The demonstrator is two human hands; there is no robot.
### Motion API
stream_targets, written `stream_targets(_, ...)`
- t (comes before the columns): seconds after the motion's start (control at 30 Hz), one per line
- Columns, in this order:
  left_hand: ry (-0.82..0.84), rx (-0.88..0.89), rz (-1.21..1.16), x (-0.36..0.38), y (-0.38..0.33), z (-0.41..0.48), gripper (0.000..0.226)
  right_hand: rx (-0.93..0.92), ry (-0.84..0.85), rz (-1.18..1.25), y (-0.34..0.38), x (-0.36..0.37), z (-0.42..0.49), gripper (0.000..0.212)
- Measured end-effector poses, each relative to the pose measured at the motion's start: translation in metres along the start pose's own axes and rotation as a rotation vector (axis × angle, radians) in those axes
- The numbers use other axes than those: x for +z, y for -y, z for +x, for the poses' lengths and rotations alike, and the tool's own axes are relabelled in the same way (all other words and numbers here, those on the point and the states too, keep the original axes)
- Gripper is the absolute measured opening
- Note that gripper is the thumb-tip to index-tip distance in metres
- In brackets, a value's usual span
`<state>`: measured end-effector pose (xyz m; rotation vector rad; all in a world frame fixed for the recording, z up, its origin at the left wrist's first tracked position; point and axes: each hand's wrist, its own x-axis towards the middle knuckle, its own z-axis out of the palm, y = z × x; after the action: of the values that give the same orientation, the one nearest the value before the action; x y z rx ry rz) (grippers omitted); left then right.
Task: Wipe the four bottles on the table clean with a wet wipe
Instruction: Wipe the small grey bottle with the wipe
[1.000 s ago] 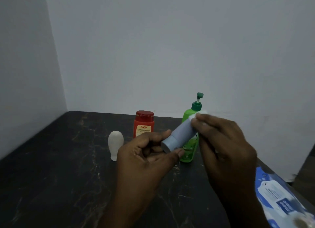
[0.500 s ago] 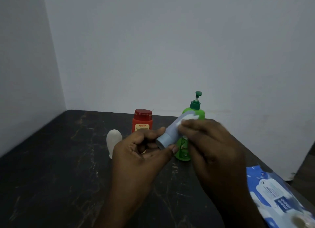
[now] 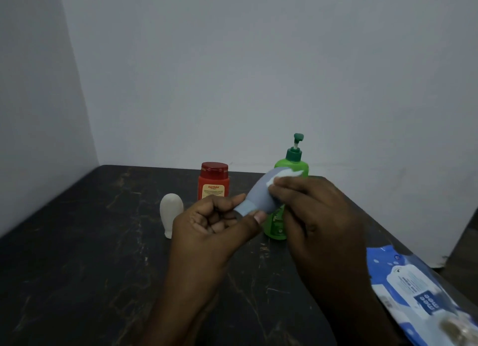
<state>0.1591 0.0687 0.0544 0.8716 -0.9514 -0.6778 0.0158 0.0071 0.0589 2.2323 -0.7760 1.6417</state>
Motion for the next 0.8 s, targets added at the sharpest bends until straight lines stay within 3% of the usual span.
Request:
stream_targets(0.13, 0.012, -0.050, -0.071, -0.004, 0.000, 0.002, 0.039, -0.102, 0.132, 0.063, 0.003, -0.008, 0.003, 0.032)
stream_targets(0.33, -0.001, -0.120, -0.165, 0.004, 0.001, -0.001, 0.039, 0.125, -0.037, -0.063, -0.023, -0.014, 0.003, 0.030)
stream_targets(0.4, -0.003, -0.170, -0.246, 0.007, 0.001, -0.002, 0.046, 0.102, -0.041, -0.040, -0.013, -0.011, 0.001, 0.028)
stream_targets(0.6, 0.057, -0.309, -0.409, 0.004, -0.001, -0.001, 0.040, -0.056, 0.125, 0.116, 0.007, -0.013, 0.003, 0.022)
stream_targets(0.8, 0.029, -0.365, -0.483, 0.010, 0.000, -0.004, 0.050, 0.093, -0.107, -0.021, -0.014, -0.020, 0.004, 0.026)
